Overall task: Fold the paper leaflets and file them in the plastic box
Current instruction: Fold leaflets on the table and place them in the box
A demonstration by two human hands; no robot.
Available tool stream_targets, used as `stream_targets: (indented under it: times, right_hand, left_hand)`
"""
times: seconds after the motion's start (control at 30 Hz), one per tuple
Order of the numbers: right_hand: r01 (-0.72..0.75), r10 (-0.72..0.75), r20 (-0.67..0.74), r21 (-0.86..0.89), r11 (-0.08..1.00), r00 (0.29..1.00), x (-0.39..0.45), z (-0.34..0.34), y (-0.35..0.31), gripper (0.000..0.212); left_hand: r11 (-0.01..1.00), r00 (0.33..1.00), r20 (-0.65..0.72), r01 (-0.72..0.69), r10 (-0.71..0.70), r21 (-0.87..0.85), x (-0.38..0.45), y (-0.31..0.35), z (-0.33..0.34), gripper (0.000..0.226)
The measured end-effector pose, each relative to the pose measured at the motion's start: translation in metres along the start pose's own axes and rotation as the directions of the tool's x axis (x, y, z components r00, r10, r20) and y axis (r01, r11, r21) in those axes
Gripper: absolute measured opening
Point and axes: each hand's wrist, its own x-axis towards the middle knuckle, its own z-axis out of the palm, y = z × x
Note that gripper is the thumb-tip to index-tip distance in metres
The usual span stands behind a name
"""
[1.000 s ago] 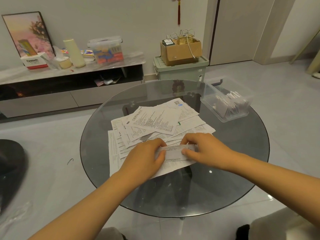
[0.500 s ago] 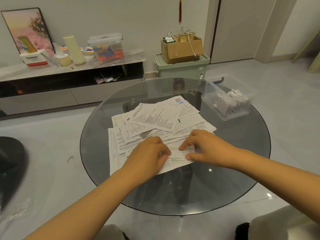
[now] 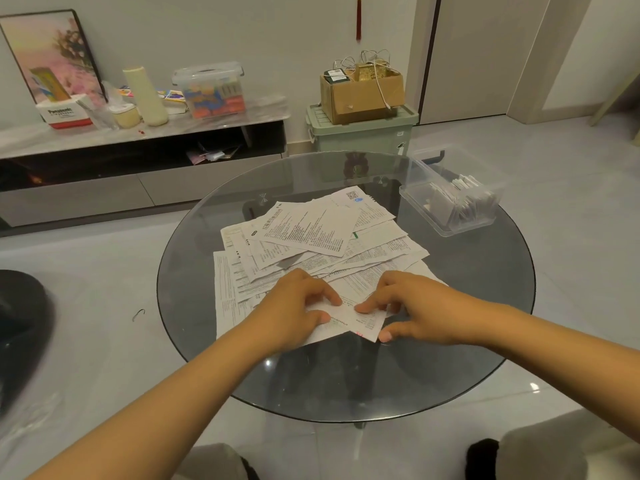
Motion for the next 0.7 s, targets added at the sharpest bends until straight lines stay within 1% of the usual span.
stream_targets:
  times: [0.07,0.2,0.3,0.37,0.43,0.5,0.53,0.6,0.67,0.7]
  right_hand:
    - [0.037,-0.037,0.013,-0.009,0.999,0.999,-0.001,0.0,0.001,0.043]
    - [0.085,-0.085,-0.035,0.008,0.996,0.996,-0.006,0.002,0.002,0.028]
    - [0.12,-0.117,-0.08,0.032,0.992,0.99,-0.009,0.002,0.005,0.019]
    - [0.141,-0.134,-0.098,0.064,0.988,0.986,-0.009,0.001,0.006,0.013]
    - [0.144,-0.131,-0.103,0.134,0.98,0.986,-0.008,-0.003,0.004,0.01]
    - [0.13,-0.108,-0.107,0.218,0.967,0.988,-0.005,-0.006,0.002,0.009]
    - [0.11,-0.085,-0.107,0.265,0.958,0.991,-0.003,-0.008,0.001,0.009]
    - [0.057,-0.03,-0.08,0.36,0.931,0.996,0.002,-0.013,-0.003,0.009]
    - [0.014,0.007,-0.047,0.444,0.896,0.999,0.007,-0.017,-0.006,0.01]
    - [-0.005,0.027,-0.038,0.489,0.872,0.999,0.01,-0.018,-0.008,0.01]
  left_hand:
    - [0.999,0.999,0.017,-0.044,0.044,0.012,-0.001,0.0,-0.001,0.027]
    - [0.99,0.989,0.048,-0.143,0.142,0.019,-0.005,-0.002,0.001,0.028]
    - [0.985,0.984,0.059,-0.17,0.17,-0.003,-0.007,-0.003,-0.001,0.026]
    - [0.986,0.984,0.063,-0.164,0.166,-0.038,-0.008,-0.002,-0.004,0.023]
    - [0.987,0.983,0.107,-0.146,0.152,-0.066,-0.01,-0.001,-0.007,0.022]
    - [0.988,0.973,0.18,-0.134,0.146,-0.074,-0.011,0.001,-0.009,0.024]
    - [0.989,0.966,0.214,-0.133,0.145,-0.07,-0.012,0.002,-0.01,0.027]
    - [0.992,0.957,0.26,-0.126,0.13,-0.033,-0.013,0.005,-0.011,0.042]
    - [0.992,0.967,0.226,-0.124,0.12,0.004,-0.013,0.007,-0.007,0.052]
    - [0.991,0.975,0.18,-0.13,0.128,0.001,-0.013,0.008,-0.004,0.049]
